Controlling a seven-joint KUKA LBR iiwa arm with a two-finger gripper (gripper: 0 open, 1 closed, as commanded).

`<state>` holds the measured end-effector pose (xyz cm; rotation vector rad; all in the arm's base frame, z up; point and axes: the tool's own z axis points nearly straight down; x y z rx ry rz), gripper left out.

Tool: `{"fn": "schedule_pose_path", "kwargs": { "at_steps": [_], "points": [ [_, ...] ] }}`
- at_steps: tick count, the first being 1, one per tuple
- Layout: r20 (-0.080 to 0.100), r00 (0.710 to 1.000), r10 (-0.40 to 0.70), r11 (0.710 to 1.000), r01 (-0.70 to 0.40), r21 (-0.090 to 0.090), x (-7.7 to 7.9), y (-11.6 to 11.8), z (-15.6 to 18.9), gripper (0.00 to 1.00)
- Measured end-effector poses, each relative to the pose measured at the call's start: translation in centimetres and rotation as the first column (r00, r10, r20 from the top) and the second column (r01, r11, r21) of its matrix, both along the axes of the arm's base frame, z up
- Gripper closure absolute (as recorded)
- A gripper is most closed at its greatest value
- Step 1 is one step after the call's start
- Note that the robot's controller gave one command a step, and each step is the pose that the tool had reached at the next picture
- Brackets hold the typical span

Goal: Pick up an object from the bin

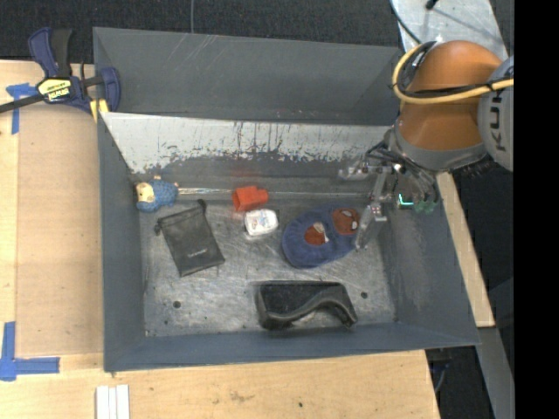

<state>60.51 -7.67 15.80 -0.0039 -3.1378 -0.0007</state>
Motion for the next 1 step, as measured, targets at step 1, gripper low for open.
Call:
{"fn": "schedule_pose_path", "kwargs": {
  "at_steps": [1],
  "points": [
    [0.006, 1.000, 0.023, 1.000, -0.023, -0.001, 1.11, -0.87, -8.47, 0.00]
  ]
}}
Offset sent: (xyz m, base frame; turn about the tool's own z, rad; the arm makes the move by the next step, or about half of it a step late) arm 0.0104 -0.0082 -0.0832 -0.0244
